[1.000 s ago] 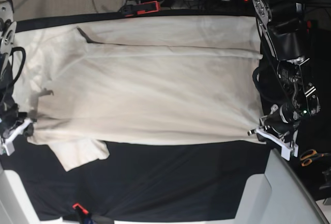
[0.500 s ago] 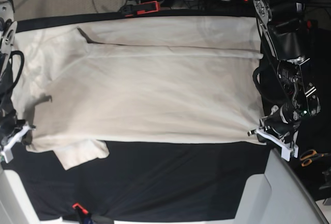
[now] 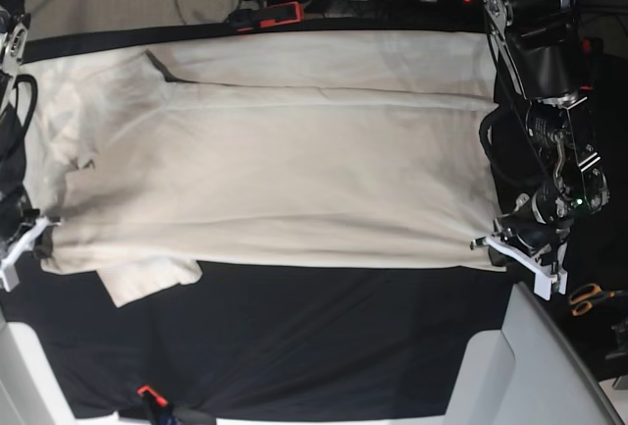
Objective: Fold the T-shirt properly
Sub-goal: 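Move both grippers along the shirt sides to the hem corners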
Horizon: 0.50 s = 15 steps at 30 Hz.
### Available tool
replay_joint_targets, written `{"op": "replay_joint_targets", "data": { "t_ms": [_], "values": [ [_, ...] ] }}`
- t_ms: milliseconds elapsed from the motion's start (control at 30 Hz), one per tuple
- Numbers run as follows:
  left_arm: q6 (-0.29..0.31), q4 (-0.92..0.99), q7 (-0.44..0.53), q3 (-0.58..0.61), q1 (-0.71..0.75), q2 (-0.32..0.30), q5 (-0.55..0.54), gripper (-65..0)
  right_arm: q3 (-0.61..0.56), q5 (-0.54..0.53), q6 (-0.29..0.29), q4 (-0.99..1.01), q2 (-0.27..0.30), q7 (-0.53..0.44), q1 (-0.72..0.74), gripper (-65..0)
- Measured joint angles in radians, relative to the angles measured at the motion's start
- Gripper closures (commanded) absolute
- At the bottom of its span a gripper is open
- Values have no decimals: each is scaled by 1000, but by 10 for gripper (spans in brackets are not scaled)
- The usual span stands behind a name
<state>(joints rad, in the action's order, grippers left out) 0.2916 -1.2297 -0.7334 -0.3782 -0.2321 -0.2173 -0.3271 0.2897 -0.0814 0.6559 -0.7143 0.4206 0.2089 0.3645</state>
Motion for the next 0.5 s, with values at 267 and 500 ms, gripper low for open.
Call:
{"op": "replay_joint_targets", "data": {
  "t_ms": [267, 500],
  "values": [
    [0, -85, -11, 0, 80, 1, 4, 0, -2, 4, 0, -54, -3, 2, -67, 0],
    [0, -126, -42, -5, 135, 2, 0, 0, -1, -2, 4, -145, -4, 68, -131, 0]
  ]
}}
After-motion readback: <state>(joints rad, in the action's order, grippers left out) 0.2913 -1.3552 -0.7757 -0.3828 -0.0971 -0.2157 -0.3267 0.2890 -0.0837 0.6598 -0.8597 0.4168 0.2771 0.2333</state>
